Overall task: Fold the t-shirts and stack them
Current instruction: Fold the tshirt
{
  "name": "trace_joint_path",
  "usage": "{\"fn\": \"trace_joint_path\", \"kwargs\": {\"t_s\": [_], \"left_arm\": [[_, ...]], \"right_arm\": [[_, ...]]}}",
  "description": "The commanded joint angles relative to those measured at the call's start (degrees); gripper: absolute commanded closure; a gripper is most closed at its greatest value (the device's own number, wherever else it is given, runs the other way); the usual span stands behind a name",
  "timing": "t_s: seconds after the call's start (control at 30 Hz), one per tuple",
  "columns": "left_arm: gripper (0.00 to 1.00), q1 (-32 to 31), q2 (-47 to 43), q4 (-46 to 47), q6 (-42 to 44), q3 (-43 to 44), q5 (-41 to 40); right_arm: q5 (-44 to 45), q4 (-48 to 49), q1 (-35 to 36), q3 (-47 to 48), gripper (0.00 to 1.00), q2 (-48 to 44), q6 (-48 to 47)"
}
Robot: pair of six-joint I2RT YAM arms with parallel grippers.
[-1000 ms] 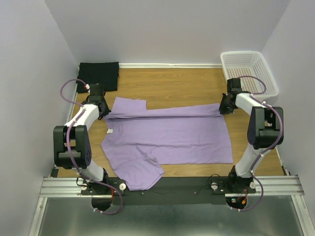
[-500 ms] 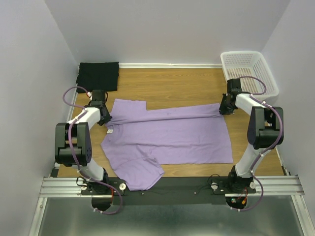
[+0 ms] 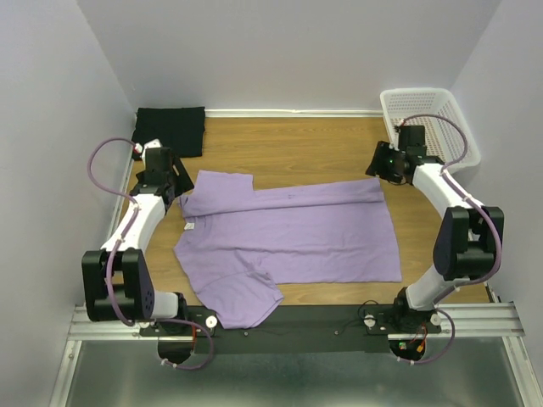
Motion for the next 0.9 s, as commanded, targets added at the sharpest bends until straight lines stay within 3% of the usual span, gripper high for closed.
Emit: {"fn": "trace_joint_path", "kwargs": {"t_s": [0.0,0.23,0.37,0.6,0.87], "left_arm": [[0.17,-0.61,6.13,2.53,2.57,4.05,1.78],[0.25,-1.32,18.71,4.46,5.39,12.41,3.18],[0.27,-1.58,26.0,4.37,6.44,18.03,3.36],[0.34,-1.58,31.38,4.29,6.71,22.25,4.59],[0.34,-1.58,36.12,3.94,6.62,25.07,6.35]], "right_arm": [[-11.28,5.11,5.02,0.87,0.38,1.51,-0.54],[-17.64,11.35,15.93,9.12,0.38,13.97,4.11],[-19.21,13.2,22.6,20.44,0.39,24.97,6.14],[-22.73,16.55,27.71,32.4,0.44,39.64,9.38],[-24.23,17.51,31.32,39.63,0.49,47.3,12.9]]}}
